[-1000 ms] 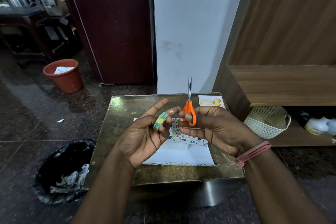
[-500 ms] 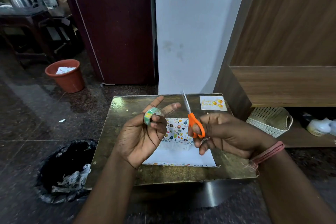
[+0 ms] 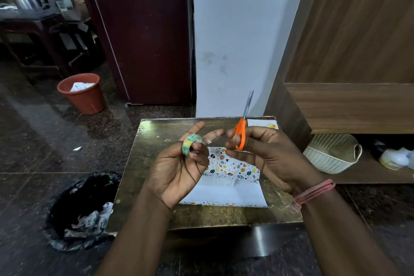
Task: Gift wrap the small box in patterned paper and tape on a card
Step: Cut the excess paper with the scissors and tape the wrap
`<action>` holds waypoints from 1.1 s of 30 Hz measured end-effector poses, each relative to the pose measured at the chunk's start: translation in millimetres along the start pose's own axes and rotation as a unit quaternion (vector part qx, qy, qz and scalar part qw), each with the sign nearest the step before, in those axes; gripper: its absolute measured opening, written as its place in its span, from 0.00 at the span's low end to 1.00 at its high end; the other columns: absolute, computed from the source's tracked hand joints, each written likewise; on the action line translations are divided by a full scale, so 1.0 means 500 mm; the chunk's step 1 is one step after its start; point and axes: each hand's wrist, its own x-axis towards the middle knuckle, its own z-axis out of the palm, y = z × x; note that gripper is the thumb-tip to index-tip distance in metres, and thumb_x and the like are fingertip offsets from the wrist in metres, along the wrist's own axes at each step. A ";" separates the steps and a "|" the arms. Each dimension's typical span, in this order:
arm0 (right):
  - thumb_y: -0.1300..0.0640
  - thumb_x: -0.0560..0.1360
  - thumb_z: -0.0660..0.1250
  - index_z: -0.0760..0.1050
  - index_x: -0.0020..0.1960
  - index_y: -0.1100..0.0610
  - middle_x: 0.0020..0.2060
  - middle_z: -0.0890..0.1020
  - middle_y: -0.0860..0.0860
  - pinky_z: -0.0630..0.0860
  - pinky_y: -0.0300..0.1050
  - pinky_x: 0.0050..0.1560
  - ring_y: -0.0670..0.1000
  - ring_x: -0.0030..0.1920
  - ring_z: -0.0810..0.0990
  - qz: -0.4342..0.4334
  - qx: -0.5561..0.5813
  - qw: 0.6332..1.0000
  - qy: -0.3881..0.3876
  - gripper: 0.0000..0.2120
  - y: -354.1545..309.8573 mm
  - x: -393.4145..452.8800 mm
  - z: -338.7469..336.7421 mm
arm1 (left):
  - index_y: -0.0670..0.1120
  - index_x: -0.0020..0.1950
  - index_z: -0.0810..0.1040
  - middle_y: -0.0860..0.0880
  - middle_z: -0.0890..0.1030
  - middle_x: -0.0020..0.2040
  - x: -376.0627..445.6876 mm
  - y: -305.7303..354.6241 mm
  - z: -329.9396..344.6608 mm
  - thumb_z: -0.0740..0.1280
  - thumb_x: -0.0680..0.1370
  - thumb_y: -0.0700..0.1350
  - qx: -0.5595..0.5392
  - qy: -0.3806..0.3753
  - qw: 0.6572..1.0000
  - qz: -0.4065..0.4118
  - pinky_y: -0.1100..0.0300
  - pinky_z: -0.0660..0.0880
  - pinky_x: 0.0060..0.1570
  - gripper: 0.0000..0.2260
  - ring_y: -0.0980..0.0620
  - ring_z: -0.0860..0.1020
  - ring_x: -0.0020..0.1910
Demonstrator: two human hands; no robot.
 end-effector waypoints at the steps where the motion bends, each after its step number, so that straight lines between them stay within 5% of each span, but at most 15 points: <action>1: 0.63 0.70 0.74 0.80 0.52 0.72 0.51 0.84 0.61 0.82 0.51 0.55 0.58 0.51 0.83 0.012 0.002 1.000 -0.003 0.15 0.005 0.000 0.000 | 0.41 0.80 0.62 0.26 0.67 0.74 0.000 0.001 -0.002 0.73 0.69 0.26 0.000 -0.001 1.000 -0.003 0.62 0.79 0.36 0.42 0.52 0.80 0.39; 17: 0.65 0.75 0.70 0.81 0.55 0.71 0.50 0.86 0.56 0.83 0.47 0.53 0.52 0.48 0.85 0.063 0.028 0.998 0.011 0.11 0.021 0.008 0.030 | 0.42 0.78 0.67 0.32 0.76 0.70 0.003 -0.010 0.009 0.80 0.61 0.30 0.117 0.058 0.991 -0.013 0.64 0.76 0.33 0.47 0.53 0.80 0.37; 21: 0.64 0.73 0.71 0.81 0.55 0.70 0.42 0.85 0.56 0.84 0.46 0.51 0.51 0.44 0.84 0.069 0.048 0.996 0.017 0.13 0.019 0.008 0.033 | 0.42 0.78 0.66 0.35 0.80 0.65 0.000 -0.011 0.014 0.68 0.69 0.29 0.131 0.080 0.988 -0.016 0.66 0.74 0.31 0.37 0.54 0.79 0.36; 24: 0.63 0.72 0.72 0.79 0.57 0.74 0.43 0.82 0.58 0.83 0.43 0.48 0.51 0.44 0.82 0.063 0.060 0.996 0.018 0.18 0.012 0.006 0.033 | 0.42 0.78 0.67 0.35 0.81 0.64 -0.001 -0.011 0.014 0.76 0.65 0.29 0.134 0.078 0.988 -0.014 0.65 0.75 0.32 0.41 0.54 0.79 0.36; 28: 0.62 0.71 0.73 0.77 0.58 0.76 0.44 0.79 0.62 0.84 0.46 0.51 0.52 0.43 0.81 0.055 0.068 0.996 0.019 0.21 0.004 0.004 0.027 | 0.42 0.78 0.67 0.34 0.79 0.66 -0.002 -0.012 0.015 0.61 0.75 0.31 0.134 0.094 0.986 -0.015 0.65 0.74 0.32 0.30 0.55 0.78 0.36; 33: 0.61 0.70 0.73 0.78 0.59 0.74 0.47 0.81 0.63 0.83 0.51 0.55 0.57 0.50 0.82 0.084 0.048 0.995 0.009 0.22 0.006 0.001 0.018 | 0.43 0.79 0.66 0.32 0.74 0.72 0.000 -0.006 0.007 0.74 0.67 0.30 0.130 0.051 0.990 -0.023 0.64 0.76 0.34 0.42 0.54 0.80 0.38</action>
